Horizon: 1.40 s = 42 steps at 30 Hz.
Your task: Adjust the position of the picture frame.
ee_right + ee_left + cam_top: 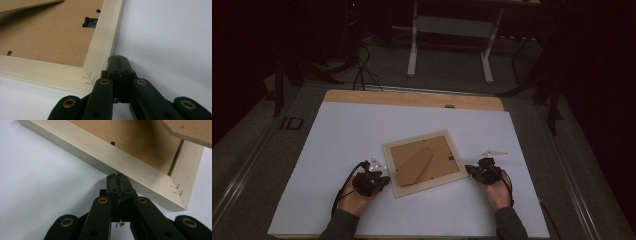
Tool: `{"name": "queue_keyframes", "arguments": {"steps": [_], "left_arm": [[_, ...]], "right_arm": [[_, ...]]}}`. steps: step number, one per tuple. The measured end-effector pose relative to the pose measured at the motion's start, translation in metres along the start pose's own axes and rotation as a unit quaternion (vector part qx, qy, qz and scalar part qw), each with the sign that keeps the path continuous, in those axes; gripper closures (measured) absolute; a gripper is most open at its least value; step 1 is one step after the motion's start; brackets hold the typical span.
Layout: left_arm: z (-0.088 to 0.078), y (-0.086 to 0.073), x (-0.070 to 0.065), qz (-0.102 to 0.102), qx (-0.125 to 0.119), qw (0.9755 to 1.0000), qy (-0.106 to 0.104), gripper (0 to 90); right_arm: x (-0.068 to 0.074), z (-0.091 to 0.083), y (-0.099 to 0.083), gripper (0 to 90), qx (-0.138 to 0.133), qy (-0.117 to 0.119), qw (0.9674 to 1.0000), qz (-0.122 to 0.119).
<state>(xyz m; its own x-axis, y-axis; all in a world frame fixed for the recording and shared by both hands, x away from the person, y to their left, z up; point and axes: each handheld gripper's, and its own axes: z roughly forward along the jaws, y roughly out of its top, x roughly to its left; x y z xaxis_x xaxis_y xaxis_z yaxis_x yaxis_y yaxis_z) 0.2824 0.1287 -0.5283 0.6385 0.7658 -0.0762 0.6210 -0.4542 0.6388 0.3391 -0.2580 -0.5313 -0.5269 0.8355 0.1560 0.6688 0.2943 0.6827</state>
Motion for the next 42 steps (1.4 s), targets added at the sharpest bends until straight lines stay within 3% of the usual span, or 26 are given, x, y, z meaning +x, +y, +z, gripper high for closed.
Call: {"name": "queue_keyframes", "arguments": {"steps": [8, 15, 20, 28, 32, 42], "left_arm": [[0.002, 0.003, 0.003, -0.003, -0.004, 0.9999, 0.010, 90.0], [0.006, 0.006, 0.010, -0.029, -0.011, 0.9994, 0.011, 90.0], [0.008, 0.008, 0.015, -0.036, -0.016, 0.9991, 0.015, 90.0], [0.011, 0.009, 0.022, -0.056, -0.026, 0.9980, 0.011, 90.0], [0.012, 0.008, 0.028, -0.069, -0.033, 0.9971, -0.005, 90.0], [0.008, 0.006, 0.024, -0.053, -0.025, 0.9983, 0.007, 89.6]], "right_arm": [[0.003, -0.004, -0.004, 90.0, 0.002, 0.001, 0.9999, 0.010], [0.005, -0.006, -0.008, 90.0, -0.001, 0.001, 0.9999, 0.015], [0.006, -0.007, -0.010, 90.0, 0.000, 0.006, 0.9998, 0.018], [0.009, -0.008, -0.011, 90.0, 0.001, 0.009, 0.9998, 0.019], [0.010, -0.009, -0.012, 90.0, 0.002, 0.010, 0.9998, 0.017], [0.013, -0.009, -0.012, 90.0, 0.005, 0.015, 0.9998, 0.012]]}}
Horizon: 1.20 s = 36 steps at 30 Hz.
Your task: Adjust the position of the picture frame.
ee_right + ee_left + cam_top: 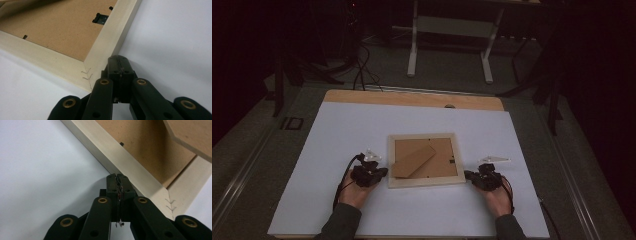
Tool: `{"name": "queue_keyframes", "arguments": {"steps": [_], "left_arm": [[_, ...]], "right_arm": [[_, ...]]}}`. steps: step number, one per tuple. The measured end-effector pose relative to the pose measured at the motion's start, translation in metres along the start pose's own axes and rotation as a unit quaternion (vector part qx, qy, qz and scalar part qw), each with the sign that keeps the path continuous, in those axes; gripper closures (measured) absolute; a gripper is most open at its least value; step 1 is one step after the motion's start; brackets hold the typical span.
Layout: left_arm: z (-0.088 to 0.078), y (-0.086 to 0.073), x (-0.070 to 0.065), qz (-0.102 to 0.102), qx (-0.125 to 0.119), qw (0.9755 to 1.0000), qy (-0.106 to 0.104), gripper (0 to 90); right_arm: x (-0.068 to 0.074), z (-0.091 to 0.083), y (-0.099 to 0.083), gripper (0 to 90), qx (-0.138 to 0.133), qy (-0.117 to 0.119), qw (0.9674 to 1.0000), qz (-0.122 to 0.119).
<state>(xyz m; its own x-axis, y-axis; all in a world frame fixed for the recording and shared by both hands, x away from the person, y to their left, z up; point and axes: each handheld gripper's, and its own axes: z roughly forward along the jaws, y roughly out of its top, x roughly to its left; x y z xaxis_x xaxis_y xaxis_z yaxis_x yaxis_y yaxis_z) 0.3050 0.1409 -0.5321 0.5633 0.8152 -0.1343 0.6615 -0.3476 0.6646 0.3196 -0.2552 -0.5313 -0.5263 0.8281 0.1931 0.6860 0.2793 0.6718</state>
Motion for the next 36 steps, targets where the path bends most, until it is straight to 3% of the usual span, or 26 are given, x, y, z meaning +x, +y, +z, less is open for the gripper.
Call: {"name": "queue_keyframes", "arguments": {"steps": [14, 19, 25, 36], "left_arm": [[-0.002, -0.002, 0.007, -0.007, 0.000, 1.0000, -0.005, 90.0], [-0.002, -0.002, 0.013, -0.021, -0.007, 0.9997, -0.002, 90.0], [-0.002, -0.002, 0.013, -0.020, -0.009, 0.9998, 0.005, 90.0], [-0.005, -0.003, 0.014, -0.026, -0.004, 0.9995, 0.016, 90.0]], "right_arm": [[0.008, 0.000, -0.001, 90.0, 0.006, 0.004, 0.9999, -0.010], [0.013, 0.001, -0.001, 90.0, 0.006, 0.006, 0.9999, -0.015], [0.014, 0.002, -0.002, 90.0, 0.005, 0.011, 0.9999, -0.007], [0.019, 0.005, 0.001, 90.0, 0.005, 0.007, 0.9998, -0.018]]}}
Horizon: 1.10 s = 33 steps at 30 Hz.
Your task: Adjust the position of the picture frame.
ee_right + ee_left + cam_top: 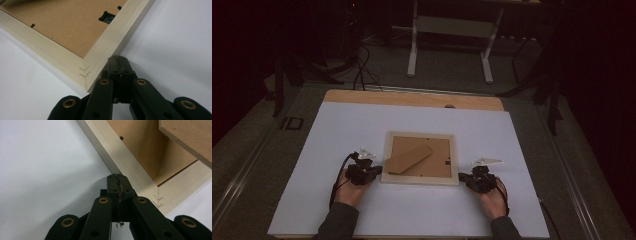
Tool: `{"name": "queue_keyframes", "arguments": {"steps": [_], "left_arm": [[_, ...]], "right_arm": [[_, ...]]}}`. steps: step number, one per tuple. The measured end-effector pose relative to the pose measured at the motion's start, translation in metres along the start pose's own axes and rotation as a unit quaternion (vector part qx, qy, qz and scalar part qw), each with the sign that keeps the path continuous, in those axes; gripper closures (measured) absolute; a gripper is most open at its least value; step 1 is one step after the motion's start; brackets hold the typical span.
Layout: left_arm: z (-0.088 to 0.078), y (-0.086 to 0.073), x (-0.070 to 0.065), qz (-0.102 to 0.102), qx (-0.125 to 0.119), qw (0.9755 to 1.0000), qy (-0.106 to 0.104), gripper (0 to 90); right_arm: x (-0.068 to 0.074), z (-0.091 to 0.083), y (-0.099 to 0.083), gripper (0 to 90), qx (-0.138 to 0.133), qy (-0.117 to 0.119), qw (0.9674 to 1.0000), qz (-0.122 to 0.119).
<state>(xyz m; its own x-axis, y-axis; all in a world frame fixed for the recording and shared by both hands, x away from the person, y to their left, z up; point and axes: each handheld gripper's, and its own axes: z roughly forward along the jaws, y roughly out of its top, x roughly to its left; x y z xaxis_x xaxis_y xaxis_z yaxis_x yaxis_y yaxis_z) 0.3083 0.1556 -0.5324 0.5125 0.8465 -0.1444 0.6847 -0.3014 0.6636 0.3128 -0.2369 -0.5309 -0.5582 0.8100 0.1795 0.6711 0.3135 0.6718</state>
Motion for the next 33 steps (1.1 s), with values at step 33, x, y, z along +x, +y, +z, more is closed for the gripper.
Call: {"name": "queue_keyframes", "arguments": {"steps": [33], "left_arm": [[-0.0099, -0.0081, 0.0004, -0.014, 0.005, 0.9998, 0.016, 87.0]], "right_arm": [[0.0000, 0.0090, 0.0078, 87.5, -0.006, 0.010, 0.9998, -0.014]]}}
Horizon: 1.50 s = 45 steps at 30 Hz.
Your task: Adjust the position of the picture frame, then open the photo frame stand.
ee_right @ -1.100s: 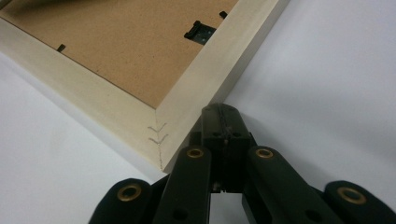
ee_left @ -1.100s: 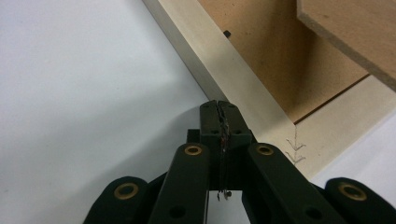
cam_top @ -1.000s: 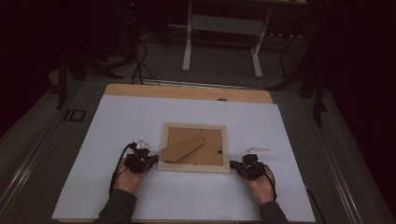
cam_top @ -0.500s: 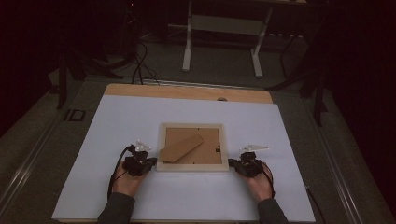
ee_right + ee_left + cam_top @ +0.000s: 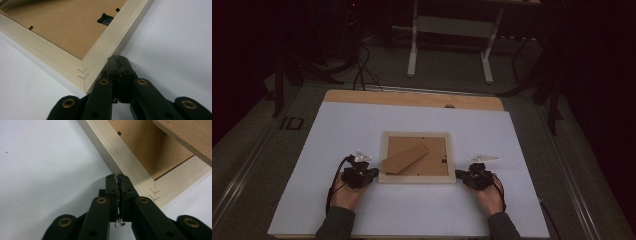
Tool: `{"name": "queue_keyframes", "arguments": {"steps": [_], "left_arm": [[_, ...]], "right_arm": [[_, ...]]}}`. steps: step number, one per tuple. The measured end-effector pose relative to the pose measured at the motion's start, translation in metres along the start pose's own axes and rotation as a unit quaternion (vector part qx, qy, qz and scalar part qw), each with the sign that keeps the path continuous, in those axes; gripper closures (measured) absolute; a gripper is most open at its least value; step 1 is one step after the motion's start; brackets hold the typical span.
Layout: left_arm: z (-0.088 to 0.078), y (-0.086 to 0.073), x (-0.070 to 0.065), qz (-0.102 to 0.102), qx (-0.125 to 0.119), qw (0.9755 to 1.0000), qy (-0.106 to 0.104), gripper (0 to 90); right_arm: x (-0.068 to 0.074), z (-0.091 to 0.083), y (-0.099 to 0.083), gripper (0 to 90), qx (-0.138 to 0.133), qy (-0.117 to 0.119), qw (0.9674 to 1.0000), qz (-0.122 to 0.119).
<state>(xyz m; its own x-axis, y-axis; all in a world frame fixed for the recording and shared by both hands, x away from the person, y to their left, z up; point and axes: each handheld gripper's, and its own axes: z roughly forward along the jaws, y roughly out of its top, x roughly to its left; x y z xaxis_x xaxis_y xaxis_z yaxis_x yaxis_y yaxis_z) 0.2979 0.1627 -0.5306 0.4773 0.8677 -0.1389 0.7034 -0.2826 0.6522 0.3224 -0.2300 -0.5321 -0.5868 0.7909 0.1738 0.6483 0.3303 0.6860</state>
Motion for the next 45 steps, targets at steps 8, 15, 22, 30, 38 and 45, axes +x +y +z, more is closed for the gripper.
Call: {"name": "queue_keyframes", "arguments": {"steps": [8, 15, 22, 30, 38, 45], "left_arm": [[-0.005, 0.002, 0.000, 0.006, -0.008, 0.9999, 0.007, 83.7], [-0.015, 0.003, 0.008, -0.017, -0.031, 0.9994, 0.000, 79.1], [-0.026, 0.004, 0.013, -0.024, -0.050, 0.9985, -0.001, 71.9], [-0.032, 0.004, 0.019, -0.038, -0.062, 0.9973, -0.001, 67.7], [-0.042, 0.007, 0.020, -0.044, -0.087, 0.9951, -0.016, 60.9], [-0.050, 0.015, 0.019, -0.034, -0.095, 0.9943, -0.033, 55.6]], "right_arm": [[-0.002, -0.008, 0.004, 82.3, -0.018, -0.018, 0.9997, -0.007], [-0.010, -0.015, 0.005, 77.1, -0.033, -0.010, 0.9994, 0.001], [-0.010, -0.018, 0.007, 73.3, -0.044, -0.003, 0.9990, -0.007], [-0.012, -0.020, 0.007, 71.7, -0.045, -0.003, 0.9990, -0.005], [-0.014, -0.023, 0.007, 69.6, -0.049, -0.001, 0.9988, -0.002], [-0.017, -0.026, 0.007, 67.8, -0.054, 0.002, 0.9986, 0.004]]}}
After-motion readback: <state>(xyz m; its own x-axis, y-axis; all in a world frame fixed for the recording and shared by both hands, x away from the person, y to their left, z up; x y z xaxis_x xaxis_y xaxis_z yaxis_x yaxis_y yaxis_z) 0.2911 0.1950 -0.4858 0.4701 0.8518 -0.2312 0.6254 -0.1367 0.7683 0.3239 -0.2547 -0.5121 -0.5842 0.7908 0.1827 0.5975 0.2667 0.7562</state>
